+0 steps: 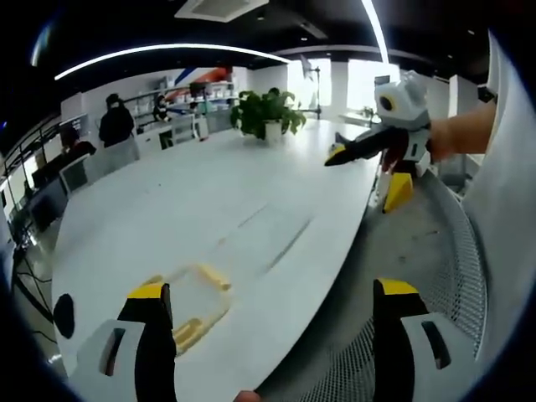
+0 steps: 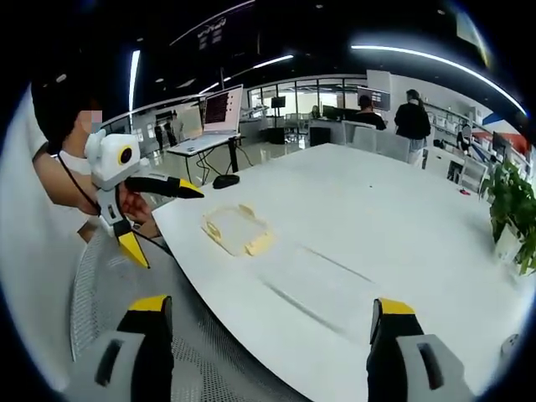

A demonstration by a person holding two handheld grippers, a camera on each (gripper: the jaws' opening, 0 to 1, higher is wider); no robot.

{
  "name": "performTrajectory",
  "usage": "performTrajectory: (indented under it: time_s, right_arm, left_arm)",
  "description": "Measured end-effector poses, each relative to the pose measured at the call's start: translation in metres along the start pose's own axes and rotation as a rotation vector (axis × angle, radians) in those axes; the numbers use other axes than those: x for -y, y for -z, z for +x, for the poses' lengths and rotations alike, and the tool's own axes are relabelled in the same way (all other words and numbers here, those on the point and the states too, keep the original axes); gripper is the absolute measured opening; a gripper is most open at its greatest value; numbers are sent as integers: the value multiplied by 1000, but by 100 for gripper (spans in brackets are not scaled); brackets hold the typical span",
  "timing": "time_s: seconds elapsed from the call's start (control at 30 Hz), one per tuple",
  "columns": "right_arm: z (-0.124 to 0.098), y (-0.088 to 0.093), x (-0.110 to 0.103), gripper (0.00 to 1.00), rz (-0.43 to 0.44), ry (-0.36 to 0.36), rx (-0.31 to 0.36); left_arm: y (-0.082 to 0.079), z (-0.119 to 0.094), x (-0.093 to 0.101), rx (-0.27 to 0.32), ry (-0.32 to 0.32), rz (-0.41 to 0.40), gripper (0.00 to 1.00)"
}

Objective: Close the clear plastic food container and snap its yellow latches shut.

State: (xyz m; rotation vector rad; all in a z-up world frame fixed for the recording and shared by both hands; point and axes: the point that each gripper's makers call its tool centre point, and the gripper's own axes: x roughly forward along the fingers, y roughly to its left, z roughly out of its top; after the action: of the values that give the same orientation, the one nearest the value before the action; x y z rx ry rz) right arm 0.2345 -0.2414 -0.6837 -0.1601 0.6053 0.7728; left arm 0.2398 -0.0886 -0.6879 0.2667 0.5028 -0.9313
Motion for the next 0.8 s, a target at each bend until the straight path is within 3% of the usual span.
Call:
performTrajectory:
  time_s: [0.8]
  right_arm:
    - [0,-1,-1,99,13,-1,6]
  left_arm:
    - [1,1,4,-3,20,5,99]
